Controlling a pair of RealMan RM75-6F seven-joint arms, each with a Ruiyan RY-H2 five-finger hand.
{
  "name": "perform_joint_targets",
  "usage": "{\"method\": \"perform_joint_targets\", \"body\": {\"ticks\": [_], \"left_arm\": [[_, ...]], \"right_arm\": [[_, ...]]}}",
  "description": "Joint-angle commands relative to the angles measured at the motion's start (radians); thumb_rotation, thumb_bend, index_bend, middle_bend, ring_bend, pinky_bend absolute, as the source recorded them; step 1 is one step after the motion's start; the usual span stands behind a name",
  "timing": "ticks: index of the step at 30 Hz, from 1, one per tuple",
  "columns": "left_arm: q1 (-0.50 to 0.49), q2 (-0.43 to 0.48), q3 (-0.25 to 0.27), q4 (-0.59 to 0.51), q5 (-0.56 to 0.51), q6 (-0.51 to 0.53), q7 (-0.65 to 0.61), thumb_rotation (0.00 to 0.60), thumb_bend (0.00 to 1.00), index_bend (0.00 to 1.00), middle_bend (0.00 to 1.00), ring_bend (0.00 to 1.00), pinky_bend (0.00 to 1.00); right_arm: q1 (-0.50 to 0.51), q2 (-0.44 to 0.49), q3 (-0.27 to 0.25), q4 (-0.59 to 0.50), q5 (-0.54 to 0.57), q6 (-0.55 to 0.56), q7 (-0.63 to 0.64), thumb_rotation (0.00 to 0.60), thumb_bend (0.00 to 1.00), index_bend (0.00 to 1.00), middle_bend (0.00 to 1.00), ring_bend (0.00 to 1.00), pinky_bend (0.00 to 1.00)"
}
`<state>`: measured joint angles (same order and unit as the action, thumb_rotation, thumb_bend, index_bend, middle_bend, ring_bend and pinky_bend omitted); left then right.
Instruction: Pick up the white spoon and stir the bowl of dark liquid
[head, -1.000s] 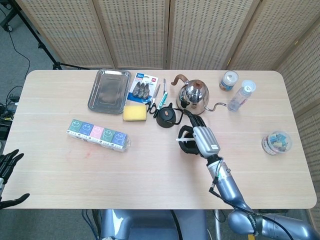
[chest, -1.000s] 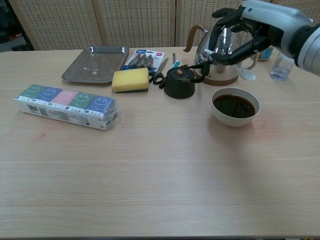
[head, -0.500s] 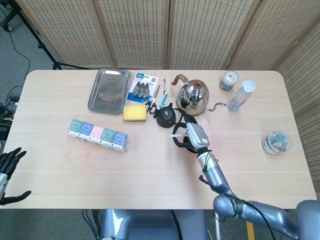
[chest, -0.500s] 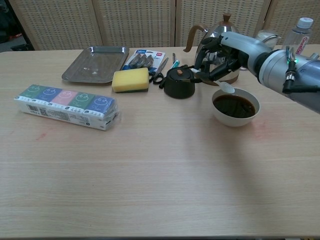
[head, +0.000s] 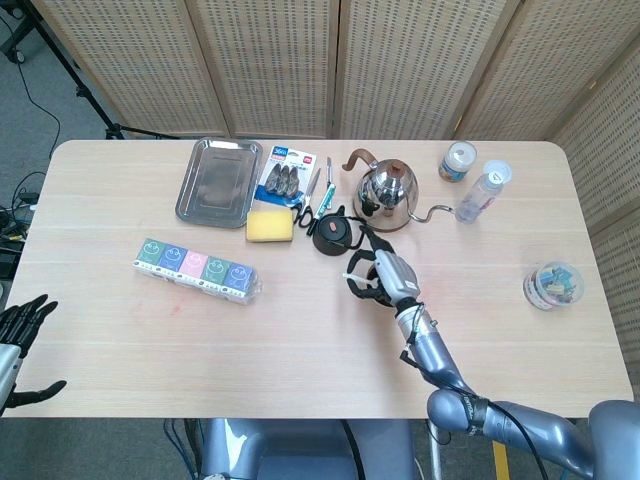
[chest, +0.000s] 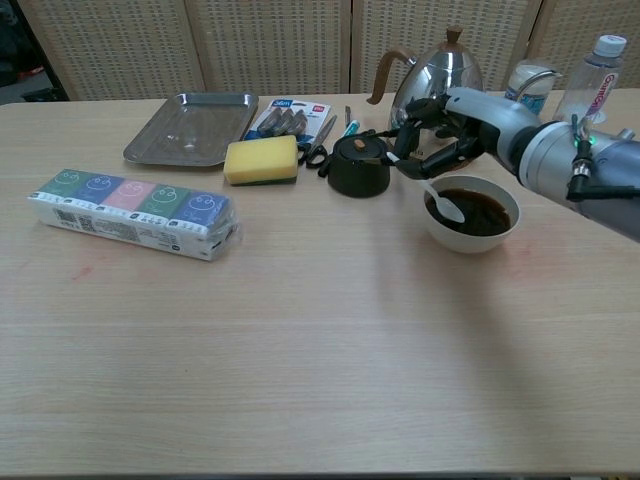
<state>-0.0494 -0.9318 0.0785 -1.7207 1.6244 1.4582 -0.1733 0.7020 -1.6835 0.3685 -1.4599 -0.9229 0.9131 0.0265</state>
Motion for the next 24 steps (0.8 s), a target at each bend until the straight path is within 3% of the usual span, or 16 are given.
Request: {"method": "perform_joint_targets", "body": {"ticks": [1, 16, 24], "left_arm": [[-0.001, -0.001, 0.000, -0.001, -0.001, -0.001, 0.003, 0.600, 0.00, 0.00, 0.00, 0.00, 0.00], [-0.006, -0.004, -0.006, -0.005, -0.020, -0.014, 0.014, 0.600, 0.00, 0.00, 0.00, 0.00, 0.00], [-0.007, -0.011, -0.008, -0.010, -0.026, -0.019, 0.030, 0.600, 0.00, 0.00, 0.00, 0.00, 0.00]], "right_arm": [[-0.003, -0.006, -0.006, 0.018, 0.004, -0.010, 0.016, 0.600, 0.52, 0.61, 0.00, 0.00, 0.00], [0.011, -0.059, -0.005, 0.155, 0.001, -0.049, 0.084, 0.600, 0.52, 0.61, 0.00, 0.00, 0.00], [-0.013, -0.023, -0.001, 0.157, -0.035, -0.039, 0.129, 0.600, 0.52, 0.61, 0.00, 0.00, 0.00]]}}
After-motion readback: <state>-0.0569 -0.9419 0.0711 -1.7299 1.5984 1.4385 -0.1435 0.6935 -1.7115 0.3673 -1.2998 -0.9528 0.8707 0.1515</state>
